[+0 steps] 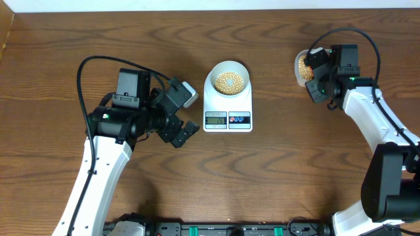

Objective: Scoop item into bowl and weigh 50g on scale

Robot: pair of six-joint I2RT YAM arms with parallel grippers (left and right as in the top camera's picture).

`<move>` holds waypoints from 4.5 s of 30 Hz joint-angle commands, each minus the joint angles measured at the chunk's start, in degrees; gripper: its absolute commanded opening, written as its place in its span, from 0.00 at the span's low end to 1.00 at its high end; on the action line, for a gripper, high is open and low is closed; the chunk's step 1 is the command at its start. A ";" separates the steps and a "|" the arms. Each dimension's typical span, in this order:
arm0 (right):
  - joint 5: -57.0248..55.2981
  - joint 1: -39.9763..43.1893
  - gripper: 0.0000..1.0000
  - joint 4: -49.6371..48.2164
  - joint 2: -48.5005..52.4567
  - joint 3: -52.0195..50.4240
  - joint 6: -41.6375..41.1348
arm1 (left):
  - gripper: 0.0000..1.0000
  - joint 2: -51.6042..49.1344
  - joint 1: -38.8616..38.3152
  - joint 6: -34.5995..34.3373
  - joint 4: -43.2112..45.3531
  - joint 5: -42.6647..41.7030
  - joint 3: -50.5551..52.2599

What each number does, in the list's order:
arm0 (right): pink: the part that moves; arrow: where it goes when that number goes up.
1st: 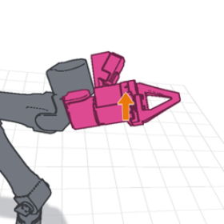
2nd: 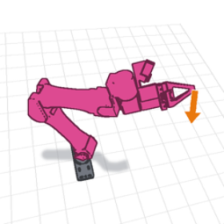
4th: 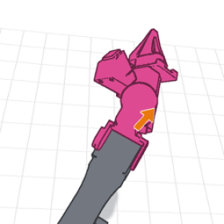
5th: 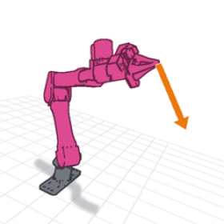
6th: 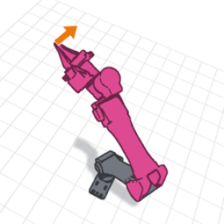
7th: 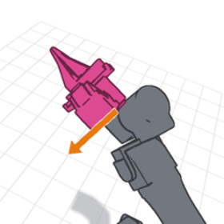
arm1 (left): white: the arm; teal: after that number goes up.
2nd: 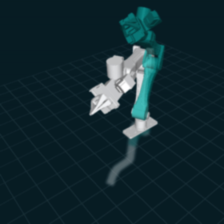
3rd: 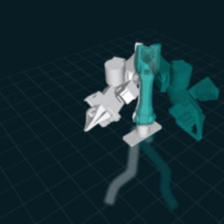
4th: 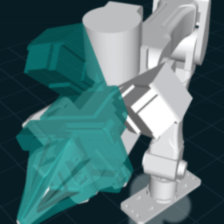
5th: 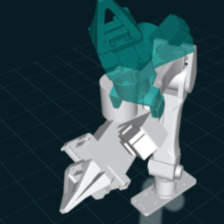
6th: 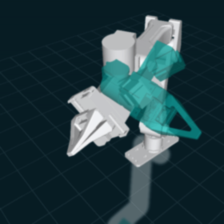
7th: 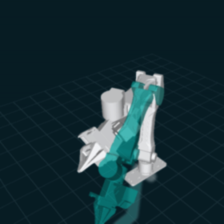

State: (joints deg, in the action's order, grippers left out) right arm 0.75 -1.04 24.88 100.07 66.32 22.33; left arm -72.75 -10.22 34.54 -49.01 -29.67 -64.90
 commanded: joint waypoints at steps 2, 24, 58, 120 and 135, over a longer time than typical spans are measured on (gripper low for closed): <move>8.26 0.13 0.01 1.77 0.52 -0.74 -8.20 | 0.98 0.52 0.24 0.37 -0.02 0.15 -2.19; 33.07 11.02 0.01 3.02 0.55 -0.74 -20.94 | 0.98 0.52 0.24 0.37 -0.04 0.15 -2.19; 35.69 21.35 0.01 3.02 0.55 -0.76 -28.11 | 0.98 0.52 0.24 0.37 -0.02 0.15 -2.19; 62.69 13.20 0.01 -13.49 0.55 -0.76 -41.75 | 0.98 0.52 0.24 0.37 -0.02 0.15 -2.19; 60.35 2.40 0.01 -16.57 0.55 -0.76 -41.97 | 0.98 0.52 0.24 0.37 -0.02 0.15 -2.19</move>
State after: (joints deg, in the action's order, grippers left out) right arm 61.65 2.96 8.67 100.25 65.82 -19.14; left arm -72.75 -10.22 34.54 -49.01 -29.67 -64.90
